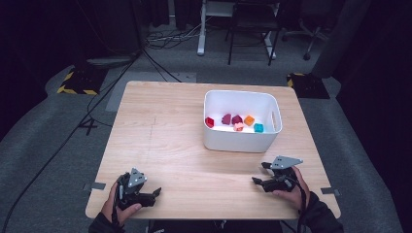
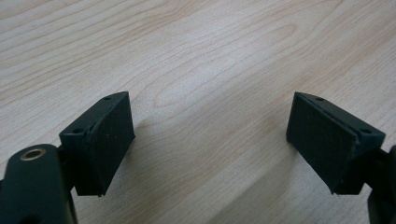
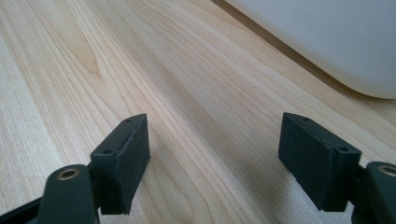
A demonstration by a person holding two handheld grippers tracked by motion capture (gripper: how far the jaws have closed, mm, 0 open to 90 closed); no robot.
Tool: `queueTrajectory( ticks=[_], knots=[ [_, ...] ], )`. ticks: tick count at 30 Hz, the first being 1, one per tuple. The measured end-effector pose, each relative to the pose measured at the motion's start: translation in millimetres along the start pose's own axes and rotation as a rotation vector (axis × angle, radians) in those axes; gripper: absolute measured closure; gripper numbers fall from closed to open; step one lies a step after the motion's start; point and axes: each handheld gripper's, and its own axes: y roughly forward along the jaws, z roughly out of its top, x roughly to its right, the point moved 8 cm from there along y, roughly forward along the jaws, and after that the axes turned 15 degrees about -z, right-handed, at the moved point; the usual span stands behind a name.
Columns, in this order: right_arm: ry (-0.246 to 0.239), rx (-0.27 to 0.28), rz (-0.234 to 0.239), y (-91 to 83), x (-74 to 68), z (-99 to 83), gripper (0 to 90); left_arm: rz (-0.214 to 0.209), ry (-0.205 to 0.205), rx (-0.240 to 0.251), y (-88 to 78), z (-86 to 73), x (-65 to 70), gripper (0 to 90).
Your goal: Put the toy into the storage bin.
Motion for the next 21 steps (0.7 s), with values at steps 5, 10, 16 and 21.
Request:
queueTrajectory(
  ticks=[5,10,16,21],
  knots=[
    [0.000,0.000,0.000,0.1,0.0,0.0,24.9,-0.002,0.018,0.000,-0.2,0.8,-2.1,14.8],
    [-0.002,0.002,-0.003,0.0,-0.1,0.0,24.9,-0.009,0.020,-0.004,-0.2,0.5,-2.1,14.8],
    [0.001,0.001,-0.001,0.2,-0.1,0.2,24.7,-0.014,0.024,-0.009,-0.2,0.5,-2.4,14.6],
    [0.001,-0.001,-0.002,0.1,-0.1,0.0,24.7,-0.015,0.025,-0.006,0.0,0.7,-2.4,14.5]
  ],
)
